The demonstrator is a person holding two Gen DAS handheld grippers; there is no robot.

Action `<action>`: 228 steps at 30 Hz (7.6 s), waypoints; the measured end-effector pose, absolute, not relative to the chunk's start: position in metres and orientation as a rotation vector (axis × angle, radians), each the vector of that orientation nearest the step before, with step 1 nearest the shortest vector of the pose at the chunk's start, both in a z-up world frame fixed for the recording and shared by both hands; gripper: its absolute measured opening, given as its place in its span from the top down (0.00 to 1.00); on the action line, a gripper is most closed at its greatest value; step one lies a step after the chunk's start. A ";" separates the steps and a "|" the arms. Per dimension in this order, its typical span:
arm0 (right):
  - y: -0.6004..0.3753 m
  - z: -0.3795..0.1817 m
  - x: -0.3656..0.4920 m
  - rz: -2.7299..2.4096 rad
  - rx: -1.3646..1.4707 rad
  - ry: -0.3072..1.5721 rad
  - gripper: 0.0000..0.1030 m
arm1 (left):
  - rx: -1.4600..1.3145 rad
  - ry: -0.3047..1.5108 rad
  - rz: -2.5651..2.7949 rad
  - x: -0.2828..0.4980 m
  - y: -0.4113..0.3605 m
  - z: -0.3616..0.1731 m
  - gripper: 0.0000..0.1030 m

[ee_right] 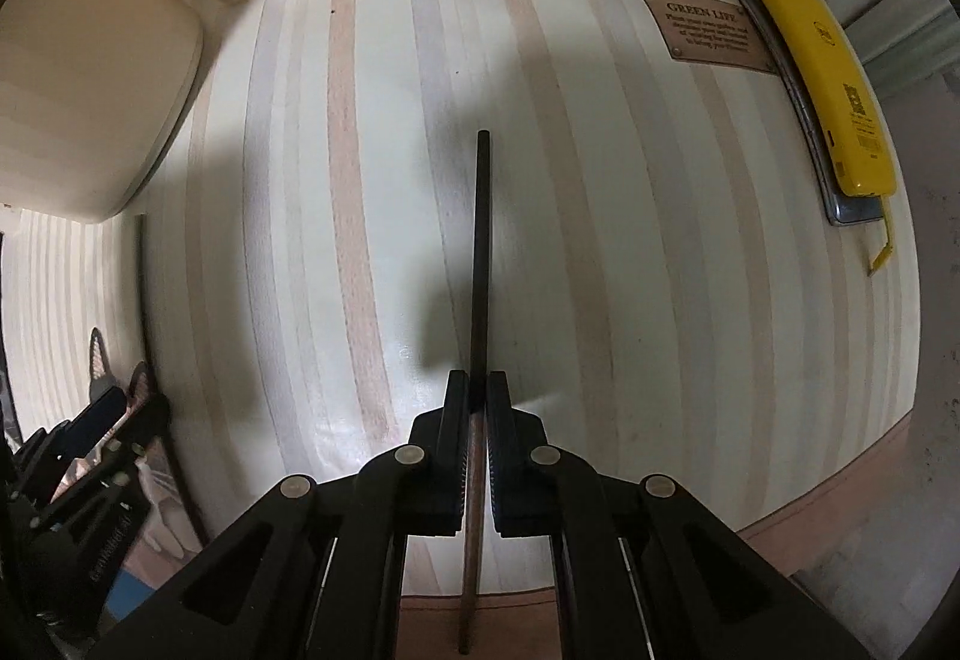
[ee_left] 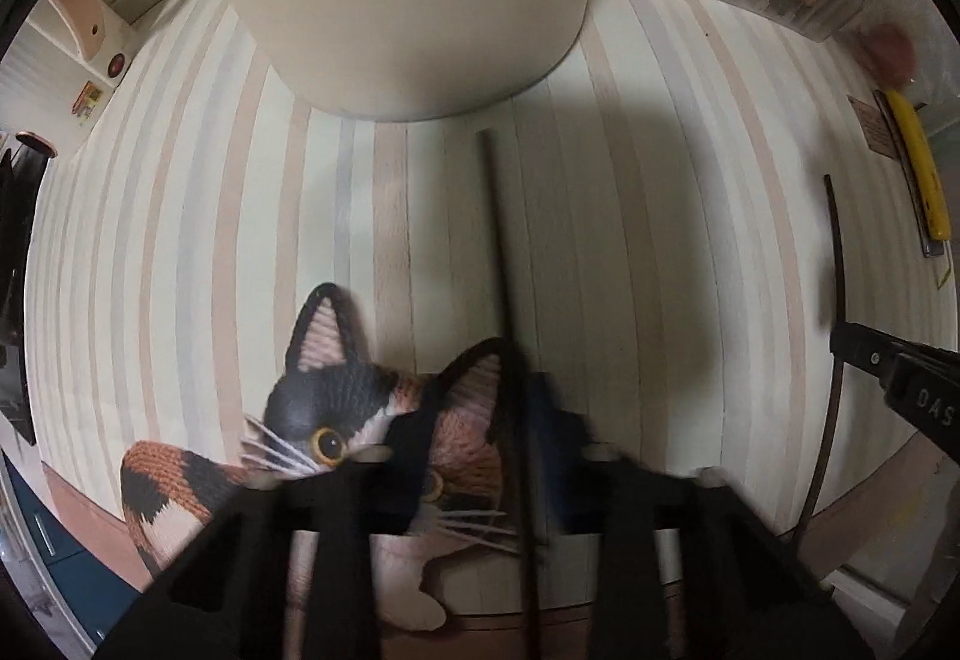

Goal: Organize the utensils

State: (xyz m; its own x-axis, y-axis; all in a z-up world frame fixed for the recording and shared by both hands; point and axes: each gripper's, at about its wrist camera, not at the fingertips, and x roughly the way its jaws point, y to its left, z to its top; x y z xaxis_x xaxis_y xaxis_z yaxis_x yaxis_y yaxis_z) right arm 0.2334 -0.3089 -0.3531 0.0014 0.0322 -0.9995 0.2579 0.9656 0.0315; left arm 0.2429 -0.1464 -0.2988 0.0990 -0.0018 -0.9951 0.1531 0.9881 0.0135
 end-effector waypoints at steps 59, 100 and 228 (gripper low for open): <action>-0.207 -0.365 0.289 -0.009 0.082 1.701 0.94 | 0.130 1.486 -0.058 0.264 -0.104 -0.298 0.97; -0.244 -0.221 0.248 0.031 0.216 1.265 0.95 | 0.037 1.127 -0.109 0.227 -0.101 -0.157 1.00; -0.254 -0.018 0.312 0.075 0.309 0.746 0.94 | -0.070 0.753 -0.253 0.259 -0.092 0.030 0.98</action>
State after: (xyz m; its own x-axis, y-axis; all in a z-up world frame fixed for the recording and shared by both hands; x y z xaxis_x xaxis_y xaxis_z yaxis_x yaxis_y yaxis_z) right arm 0.3116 -0.2536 -0.0182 0.7337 0.1762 -0.6562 0.0419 0.9522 0.3025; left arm 0.2590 -0.0916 0.0295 0.7008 -0.2520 -0.6673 0.2020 0.9673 -0.1531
